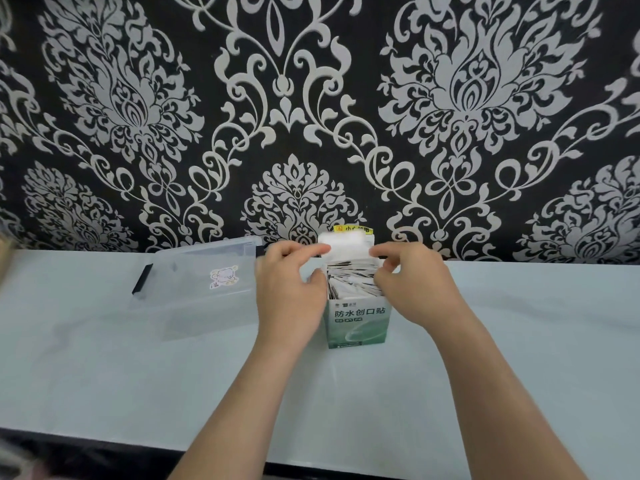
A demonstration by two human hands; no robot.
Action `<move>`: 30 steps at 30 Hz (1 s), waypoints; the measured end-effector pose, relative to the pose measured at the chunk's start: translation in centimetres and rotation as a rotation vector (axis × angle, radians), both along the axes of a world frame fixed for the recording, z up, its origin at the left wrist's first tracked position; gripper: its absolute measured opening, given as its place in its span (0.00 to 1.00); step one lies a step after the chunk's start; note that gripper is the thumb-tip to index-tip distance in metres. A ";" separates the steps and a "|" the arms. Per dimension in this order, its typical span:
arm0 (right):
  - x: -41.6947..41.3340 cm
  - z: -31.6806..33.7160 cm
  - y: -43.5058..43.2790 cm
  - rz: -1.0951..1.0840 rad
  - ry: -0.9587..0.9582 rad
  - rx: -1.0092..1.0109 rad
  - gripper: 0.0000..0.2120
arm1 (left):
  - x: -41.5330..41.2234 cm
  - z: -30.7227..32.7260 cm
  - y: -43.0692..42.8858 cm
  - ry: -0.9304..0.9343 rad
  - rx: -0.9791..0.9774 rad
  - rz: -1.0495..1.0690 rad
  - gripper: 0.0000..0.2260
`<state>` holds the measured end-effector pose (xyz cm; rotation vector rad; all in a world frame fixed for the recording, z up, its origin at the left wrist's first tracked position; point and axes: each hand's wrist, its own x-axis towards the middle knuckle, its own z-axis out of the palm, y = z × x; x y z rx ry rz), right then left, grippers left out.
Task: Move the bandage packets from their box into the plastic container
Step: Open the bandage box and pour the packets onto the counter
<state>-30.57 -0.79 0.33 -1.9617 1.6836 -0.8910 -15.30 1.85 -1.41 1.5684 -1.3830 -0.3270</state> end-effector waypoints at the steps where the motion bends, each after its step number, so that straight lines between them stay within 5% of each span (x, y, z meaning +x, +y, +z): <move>1: 0.1 -0.1 0.0 0.004 -0.001 -0.003 0.18 | 0.1 0.2 0.0 -0.059 0.008 0.003 0.12; 7: 0.2 -0.4 -0.2 -0.009 -0.067 0.028 0.07 | 0.1 0.9 0.3 -0.108 0.207 -0.072 0.10; 14: -0.3 -1.2 -0.1 0.088 -0.435 0.319 0.14 | 0.2 1.1 0.2 -0.043 0.216 -0.090 0.08; 20: -0.4 -1.5 -1.0 0.124 -0.389 0.189 0.13 | 0.8 0.8 -0.3 -0.072 0.189 -0.118 0.10; 24: -1.5 -0.5 -0.4 0.231 -0.419 0.287 0.10 | 0.9 0.7 -0.6 -0.124 0.132 -0.133 0.12; 28: -2.9 0.7 0.8 0.406 -0.132 0.479 0.41 | 0.5 0.8 -0.1 -0.205 0.066 -0.126 0.10; 30: -2.7 0.7 0.8 0.406 0.063 0.438 0.47 | 1.0 1.4 0.4 -0.252 0.055 -0.193 0.06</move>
